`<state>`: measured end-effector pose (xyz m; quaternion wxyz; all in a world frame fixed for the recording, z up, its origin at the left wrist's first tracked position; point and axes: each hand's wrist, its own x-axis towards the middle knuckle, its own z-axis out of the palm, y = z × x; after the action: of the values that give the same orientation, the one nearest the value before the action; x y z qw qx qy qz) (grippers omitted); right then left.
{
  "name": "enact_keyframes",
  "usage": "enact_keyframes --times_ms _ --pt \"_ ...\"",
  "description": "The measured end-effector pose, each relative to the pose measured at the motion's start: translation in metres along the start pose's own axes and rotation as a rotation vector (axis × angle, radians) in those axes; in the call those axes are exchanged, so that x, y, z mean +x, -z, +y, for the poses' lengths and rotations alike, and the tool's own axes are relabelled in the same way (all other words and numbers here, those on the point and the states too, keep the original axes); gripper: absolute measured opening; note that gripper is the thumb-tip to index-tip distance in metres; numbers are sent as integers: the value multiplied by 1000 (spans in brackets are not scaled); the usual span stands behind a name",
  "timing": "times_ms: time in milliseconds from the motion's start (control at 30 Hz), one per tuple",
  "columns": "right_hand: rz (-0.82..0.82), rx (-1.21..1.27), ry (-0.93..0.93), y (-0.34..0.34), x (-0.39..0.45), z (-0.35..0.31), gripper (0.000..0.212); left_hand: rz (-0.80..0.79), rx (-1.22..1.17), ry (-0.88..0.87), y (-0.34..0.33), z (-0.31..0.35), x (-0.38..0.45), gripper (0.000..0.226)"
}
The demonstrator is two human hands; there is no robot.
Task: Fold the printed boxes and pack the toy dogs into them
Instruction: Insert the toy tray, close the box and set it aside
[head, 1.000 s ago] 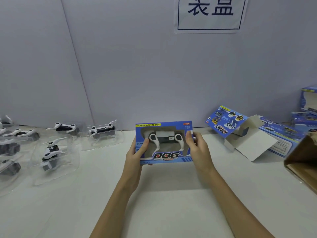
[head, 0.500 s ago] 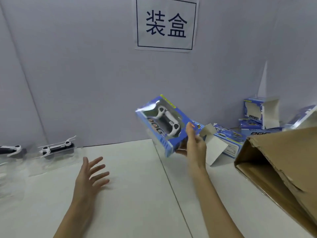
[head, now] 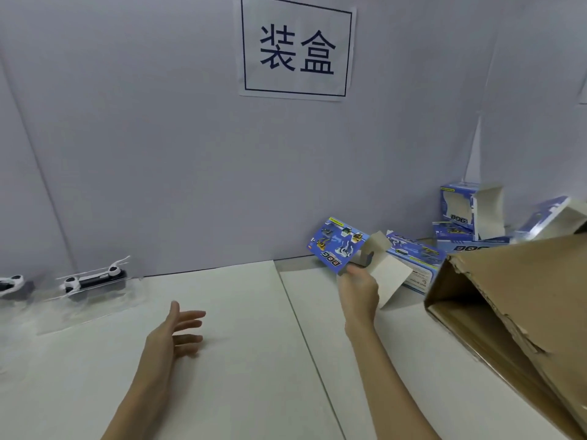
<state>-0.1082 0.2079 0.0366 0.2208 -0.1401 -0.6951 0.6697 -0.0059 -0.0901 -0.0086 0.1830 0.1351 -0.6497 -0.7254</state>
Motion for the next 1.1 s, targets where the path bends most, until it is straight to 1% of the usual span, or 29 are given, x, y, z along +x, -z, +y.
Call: enact_keyframes --times_ms 33,100,133,167,233,267,333,367,400,467,567,600,700,767,800,900,967,1033,1100 --pt "-66 -75 18 -2 1 6 17 0 12 1 0 0 0 64" --pt "-190 -143 68 -4 2 17 14 -1 41 1 0 0 0 62" --pt "-245 -190 113 -4 1 23 12 -2 55 -3 -1 -1 0 61" --pt "-288 -263 182 -4 1 29 16 -3 69 -6 -1 -1 1 61" --pt "-346 -439 304 -4 -1 42 39 -3 88 -9 -1 -2 1 60" --pt "-335 -492 332 -4 -1 45 52 -3 93 -10 -1 -2 1 60" --pt "-260 -522 339 -4 1 47 74 -10 99 -12 -1 -2 1 59" --pt "-232 -524 339 -4 3 48 79 -14 102 -13 -2 -2 1 58" --pt "-223 -520 343 -5 3 47 81 -17 106 -12 -2 -1 0 58" --pt "-181 -484 389 -8 3 44 71 -20 118 -15 -4 1 -2 56" --pt "59 -394 460 -10 6 32 43 -11 126 -37 -7 3 -5 52" --pt "102 -345 474 -10 6 27 35 -2 120 -44 -8 3 -6 49" --pt "107 -191 510 -8 0 14 26 48 59 -47 -9 5 -7 37" --pt "61 -77 516 -6 -3 5 22 76 -14 -35 -9 6 -8 34" --pt "21 -9 508 -6 -4 0 19 80 -54 -29 -8 6 -8 36" --pt "-111 158 457 -10 -12 -12 20 26 -135 9 -8 9 -11 56" --pt "-204 217 391 -17 -21 -14 21 -72 -153 40 -10 13 -13 67" --pt "-321 238 323 -26 -33 -15 20 -214 -133 50 -17 18 -18 71" --pt "-419 260 285 -35 -48 -14 15 -340 -72 2 -26 20 -25 72"
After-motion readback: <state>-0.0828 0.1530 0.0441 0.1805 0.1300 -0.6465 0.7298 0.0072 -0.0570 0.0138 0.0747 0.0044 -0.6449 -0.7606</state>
